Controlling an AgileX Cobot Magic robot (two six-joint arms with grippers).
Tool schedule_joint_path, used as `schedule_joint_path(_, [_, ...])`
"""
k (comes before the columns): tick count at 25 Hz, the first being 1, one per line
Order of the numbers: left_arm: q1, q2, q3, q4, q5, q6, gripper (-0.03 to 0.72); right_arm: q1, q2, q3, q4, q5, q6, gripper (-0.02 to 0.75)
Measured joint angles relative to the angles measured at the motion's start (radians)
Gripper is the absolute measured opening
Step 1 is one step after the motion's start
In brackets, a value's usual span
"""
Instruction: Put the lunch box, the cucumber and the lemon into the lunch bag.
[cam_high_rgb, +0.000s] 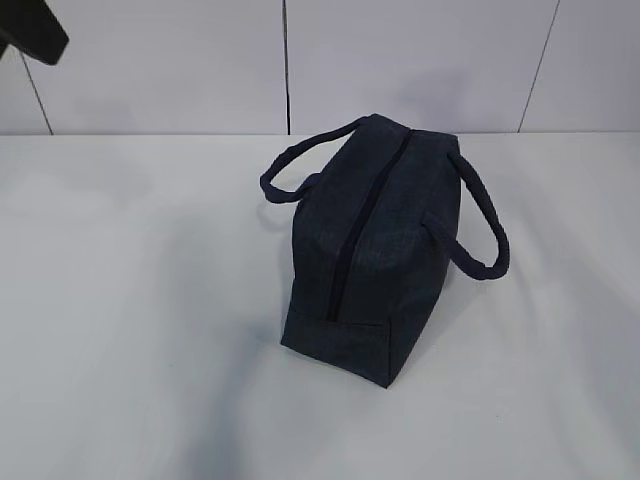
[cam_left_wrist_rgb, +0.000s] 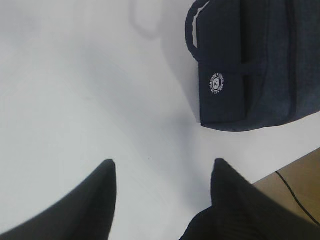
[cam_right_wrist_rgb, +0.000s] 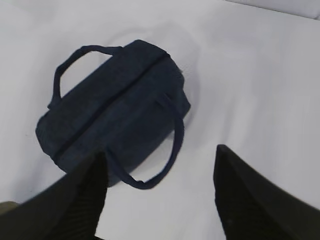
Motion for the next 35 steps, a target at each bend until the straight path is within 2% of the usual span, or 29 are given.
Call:
schedule_joint_path(5, [0.000,-0.165,0.093,0.000,0.002,0.000,0.414,0.000,-0.199,0.137,-0.065,0.000,-0.006,0.514])
schedule_joint_path(14, [0.000,-0.505,0.279,0.001,0.016,-0.001,0.377,0.000,-0.518,0.428,-0.066,0.002,0.002,0.513])
schedule_joint_path(20, [0.000,-0.732,0.377,0.005,0.018,0.002,0.333,0.000,-0.685,0.564,-0.064,0.004,0.003,0.513])
schedule_joint_path(24, [0.000,-0.903,0.491,0.007,0.021,0.020,0.305,0.000,-0.853,0.658,-0.064,0.004,0.003,0.513])
schedule_joint_path(35, [0.000,-1.332,0.830,0.030,0.021,0.078,0.298,0.000,-1.382,0.931,-0.090,0.017,0.001,0.502])
